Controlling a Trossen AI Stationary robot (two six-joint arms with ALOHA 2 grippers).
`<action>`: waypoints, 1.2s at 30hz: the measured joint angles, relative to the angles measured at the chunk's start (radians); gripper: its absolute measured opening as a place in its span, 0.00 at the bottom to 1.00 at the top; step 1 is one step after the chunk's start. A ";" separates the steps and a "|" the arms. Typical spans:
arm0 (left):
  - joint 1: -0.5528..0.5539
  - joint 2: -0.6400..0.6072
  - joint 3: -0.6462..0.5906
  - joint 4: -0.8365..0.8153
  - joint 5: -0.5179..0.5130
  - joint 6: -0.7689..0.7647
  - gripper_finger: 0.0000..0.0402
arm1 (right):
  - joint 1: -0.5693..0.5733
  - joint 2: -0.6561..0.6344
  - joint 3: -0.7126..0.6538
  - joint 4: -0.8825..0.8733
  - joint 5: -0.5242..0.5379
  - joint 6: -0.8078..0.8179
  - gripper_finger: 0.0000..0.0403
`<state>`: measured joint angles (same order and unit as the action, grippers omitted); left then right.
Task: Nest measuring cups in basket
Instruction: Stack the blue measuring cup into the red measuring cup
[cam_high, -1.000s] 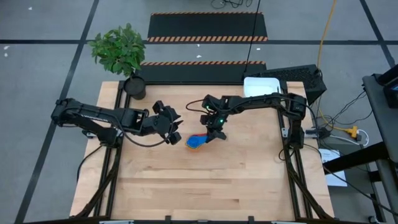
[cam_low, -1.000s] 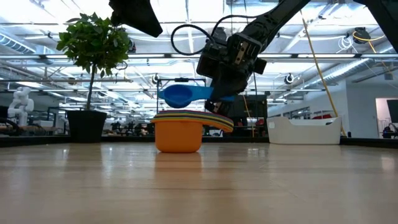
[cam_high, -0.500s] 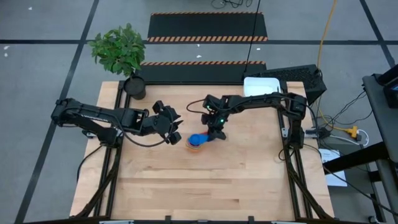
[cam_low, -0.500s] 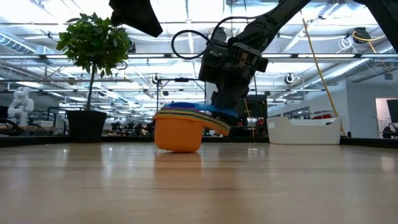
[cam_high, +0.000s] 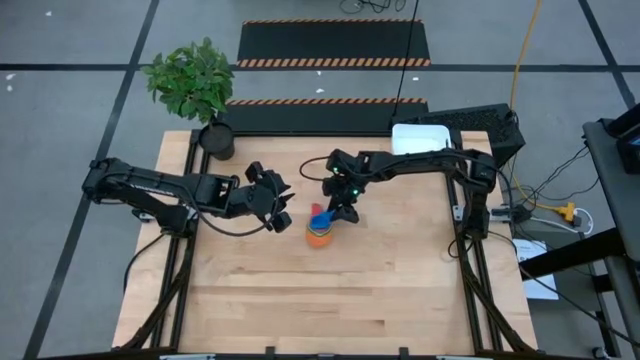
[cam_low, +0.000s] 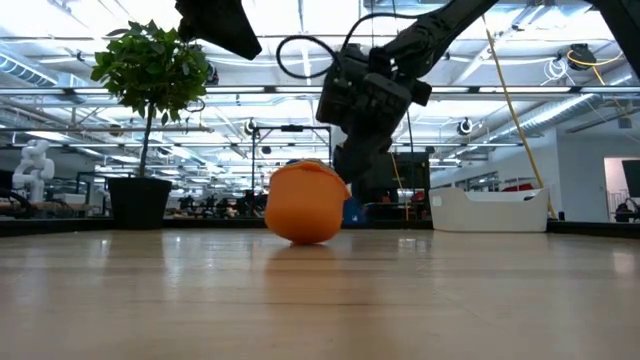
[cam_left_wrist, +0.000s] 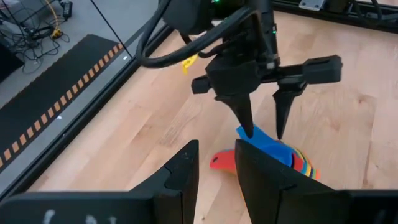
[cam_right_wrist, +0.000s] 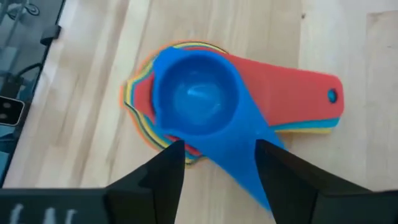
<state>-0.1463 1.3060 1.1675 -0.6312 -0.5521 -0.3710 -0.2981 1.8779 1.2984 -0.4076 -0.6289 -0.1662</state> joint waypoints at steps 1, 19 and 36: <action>0.000 0.000 0.000 0.000 0.000 0.000 0.27 | 0.003 -0.006 0.000 -0.003 0.001 0.003 0.47; 0.001 0.016 0.000 -0.006 0.000 -0.002 0.27 | 0.126 -0.182 0.000 -0.045 0.184 0.023 0.47; 0.007 0.237 -0.001 -0.036 0.144 0.129 0.27 | 0.348 -0.364 -0.429 0.273 0.516 0.181 0.47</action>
<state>-0.1395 1.5427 1.1664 -0.6669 -0.4084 -0.2417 0.0502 1.5137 0.8689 -0.1349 -0.1132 0.0147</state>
